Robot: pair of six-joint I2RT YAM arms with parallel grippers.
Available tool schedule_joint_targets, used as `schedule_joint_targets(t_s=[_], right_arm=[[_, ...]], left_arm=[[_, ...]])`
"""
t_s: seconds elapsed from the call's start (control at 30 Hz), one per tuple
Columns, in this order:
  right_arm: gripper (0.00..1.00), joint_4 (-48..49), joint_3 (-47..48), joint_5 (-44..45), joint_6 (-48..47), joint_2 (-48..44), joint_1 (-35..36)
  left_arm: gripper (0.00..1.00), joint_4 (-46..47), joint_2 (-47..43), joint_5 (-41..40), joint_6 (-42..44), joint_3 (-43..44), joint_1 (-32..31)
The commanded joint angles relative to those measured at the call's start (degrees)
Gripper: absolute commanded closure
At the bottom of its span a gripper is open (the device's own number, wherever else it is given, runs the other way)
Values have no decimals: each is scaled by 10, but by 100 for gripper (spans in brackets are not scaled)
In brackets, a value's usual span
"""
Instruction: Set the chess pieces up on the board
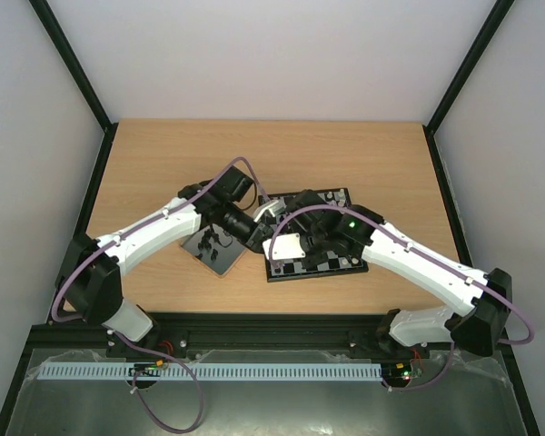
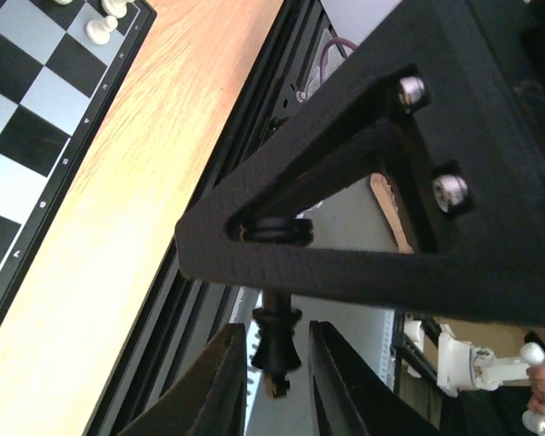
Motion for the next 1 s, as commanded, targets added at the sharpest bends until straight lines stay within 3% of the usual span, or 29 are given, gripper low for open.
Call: schedule_joint_targets(t_s=[0.0,0.13,0.23,0.5,0.67,0.97], right_arm=[[87,-3,-27,13,43,-24,3],[89,31,-48,-42,124,-45,-17],[89,58,-57,-121,195,-61,-54],[89,157,-114,-312,377,-82,-150],[88,195,-146,-377,421,-87,-172],[86,200,-152,-395,433,-89,-173]], left_arm=[[72,-6,-9,-32,5,19,6],[50,91,-73,-119,-36,-36,21],[46,170,-126,-147,-64,-88,27],[44,401,-230,-201,-155,-208,9],[46,392,-214,-200,-130,-192,-23],[57,372,-180,-187,-117,-173,-40]])
